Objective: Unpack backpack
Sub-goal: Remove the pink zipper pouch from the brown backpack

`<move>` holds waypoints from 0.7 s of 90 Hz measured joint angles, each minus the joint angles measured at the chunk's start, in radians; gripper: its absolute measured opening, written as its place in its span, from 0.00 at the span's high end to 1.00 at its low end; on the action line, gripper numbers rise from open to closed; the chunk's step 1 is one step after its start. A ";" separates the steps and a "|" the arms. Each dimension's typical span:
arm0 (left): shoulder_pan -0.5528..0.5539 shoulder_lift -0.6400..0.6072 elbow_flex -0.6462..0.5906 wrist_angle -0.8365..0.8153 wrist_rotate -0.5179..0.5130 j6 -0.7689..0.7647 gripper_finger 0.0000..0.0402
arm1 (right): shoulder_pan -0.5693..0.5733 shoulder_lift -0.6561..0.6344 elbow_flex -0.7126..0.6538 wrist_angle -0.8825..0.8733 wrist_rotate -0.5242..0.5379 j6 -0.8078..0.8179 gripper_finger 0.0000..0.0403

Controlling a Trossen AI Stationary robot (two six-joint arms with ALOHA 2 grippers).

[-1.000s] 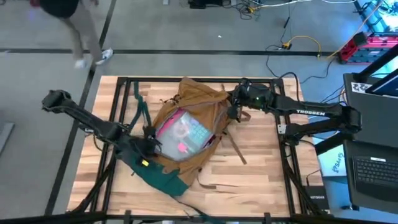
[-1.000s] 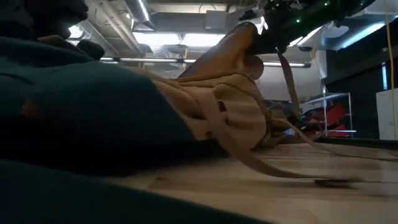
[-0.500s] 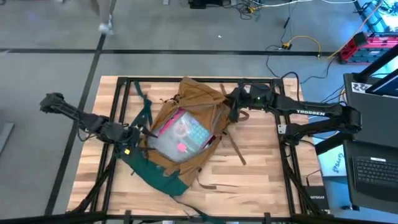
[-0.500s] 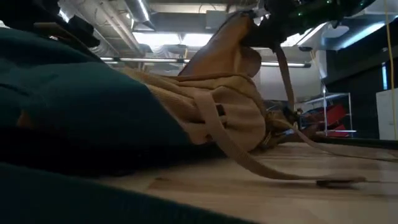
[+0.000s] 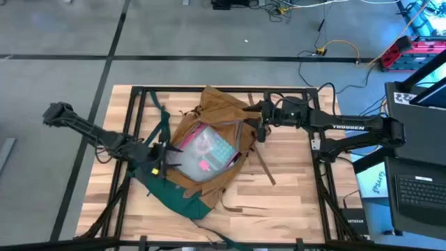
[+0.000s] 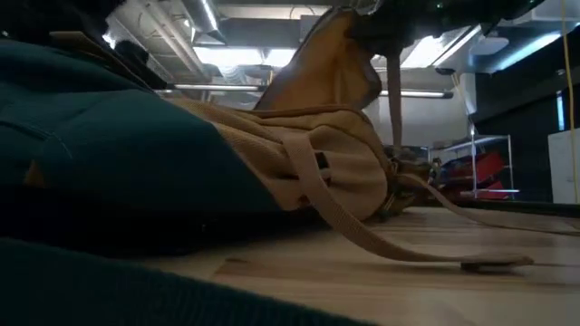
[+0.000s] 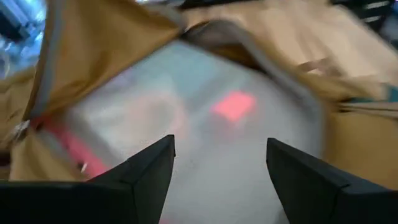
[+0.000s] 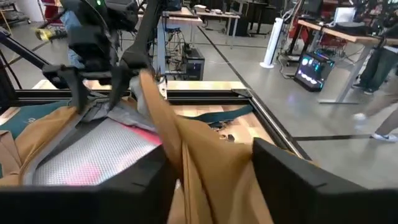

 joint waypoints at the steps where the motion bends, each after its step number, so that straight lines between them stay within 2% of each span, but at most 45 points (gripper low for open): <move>1: 0.005 0.004 0.000 0.000 0.000 -0.001 0.41 | 0.000 0.000 0.000 0.003 0.000 -0.001 0.49; 10: 0.055 0.035 0.000 0.003 0.009 -0.029 0.41 | 0.000 -0.003 0.000 0.033 -0.005 -0.037 0.43; 41: 0.254 0.125 0.002 0.053 0.192 -0.044 0.41 | -0.002 -0.015 0.001 0.191 -0.118 -0.167 0.39; 63: 0.357 0.205 0.002 0.056 0.328 -0.048 0.41 | -0.002 -0.007 0.001 0.187 -0.217 -0.129 0.39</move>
